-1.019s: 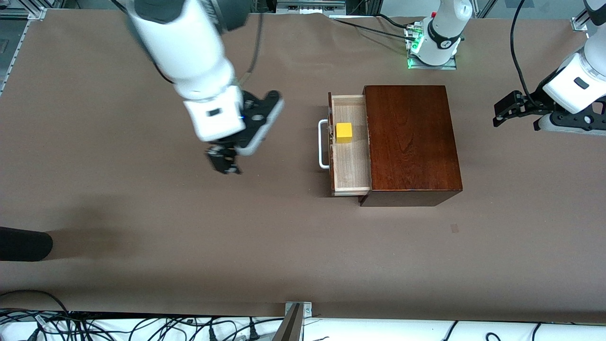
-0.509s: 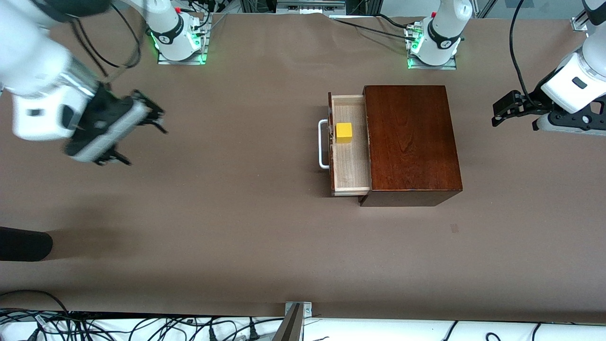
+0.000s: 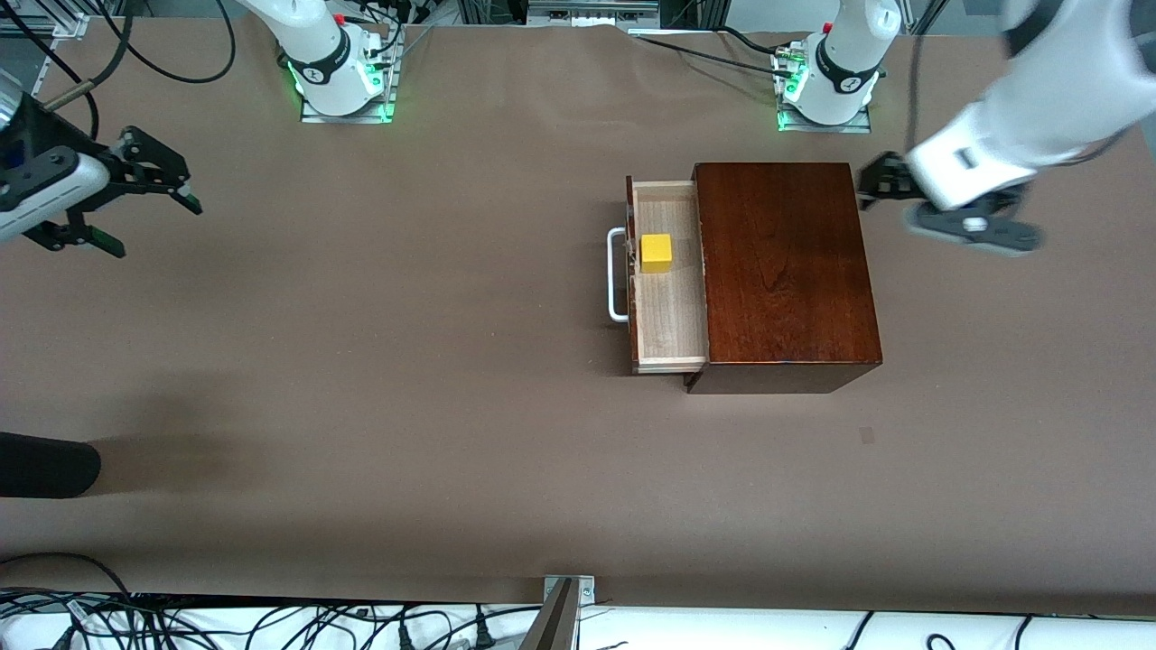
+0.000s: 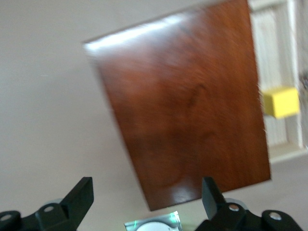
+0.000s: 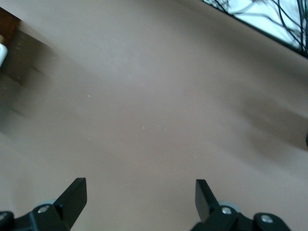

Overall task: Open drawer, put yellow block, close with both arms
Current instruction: 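Move the left gripper down to the drawer front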

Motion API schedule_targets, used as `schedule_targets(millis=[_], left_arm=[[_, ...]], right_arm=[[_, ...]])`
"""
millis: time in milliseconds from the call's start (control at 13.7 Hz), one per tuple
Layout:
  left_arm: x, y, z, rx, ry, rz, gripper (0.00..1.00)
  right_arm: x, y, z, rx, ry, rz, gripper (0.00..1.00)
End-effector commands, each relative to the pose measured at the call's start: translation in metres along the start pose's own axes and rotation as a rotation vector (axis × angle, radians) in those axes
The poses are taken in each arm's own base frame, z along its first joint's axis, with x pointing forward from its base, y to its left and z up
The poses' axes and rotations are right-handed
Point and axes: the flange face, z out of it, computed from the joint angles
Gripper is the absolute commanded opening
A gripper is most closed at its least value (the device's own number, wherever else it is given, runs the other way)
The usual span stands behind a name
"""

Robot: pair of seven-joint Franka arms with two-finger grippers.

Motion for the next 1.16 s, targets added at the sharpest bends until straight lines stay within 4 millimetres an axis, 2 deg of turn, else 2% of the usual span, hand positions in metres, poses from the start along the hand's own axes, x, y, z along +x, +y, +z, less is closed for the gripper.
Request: schedule_targets(millis=[0,218,364,437,582,655,728,801,873,946,1092], left_arm=[[0.02,0.082,0.021,-0.058,-0.053,0.154,1.0],[0.048,0.169,0.026,-0.137,-0.058,0.333,1.0],[0.064,0.213,0.043,-0.172,-0.084,0.414,1.0],[0.065,0.231,0.052,-0.168,-0.096,0.444,1.0],[0.078,0.24,0.058,-0.187,-0.033,0.473,1.0],[0.083,0.246,0.06,-0.199,0.001,0.526,1.0],[0.087,0.252,0.068,-0.201,0.016,0.62,1.0],[0.095,0.253,0.075,-0.197,0.048,0.721,1.0],[0.105,0.254,0.085,-0.197,0.079,0.796,1.0],[0.113,0.264,0.1,-0.195,0.097,0.867,1.0],[0.126,0.291,0.128,-0.098,0.155,1.013,1.0]], right_arm=[[-0.014,0.001,0.004,-0.035,-0.032,0.123,1.0],[-0.017,0.002,0.004,-0.067,-0.065,0.155,1.0],[-0.014,-0.003,0.003,-0.096,-0.072,0.175,1.0],[-0.014,-0.004,0.002,-0.101,-0.072,0.176,1.0],[-0.014,-0.006,-0.001,-0.105,-0.066,0.217,1.0],[-0.009,-0.017,-0.001,-0.11,-0.064,0.25,1.0],[-0.005,-0.028,0.0,-0.126,-0.067,0.239,1.0],[-0.005,-0.03,-0.001,-0.138,-0.075,0.236,1.0],[-0.004,-0.031,-0.007,-0.141,-0.07,0.234,1.0],[-0.003,-0.027,-0.01,-0.143,-0.063,0.229,1.0],[0.0,-0.024,-0.005,-0.136,-0.069,0.23,1.0]])
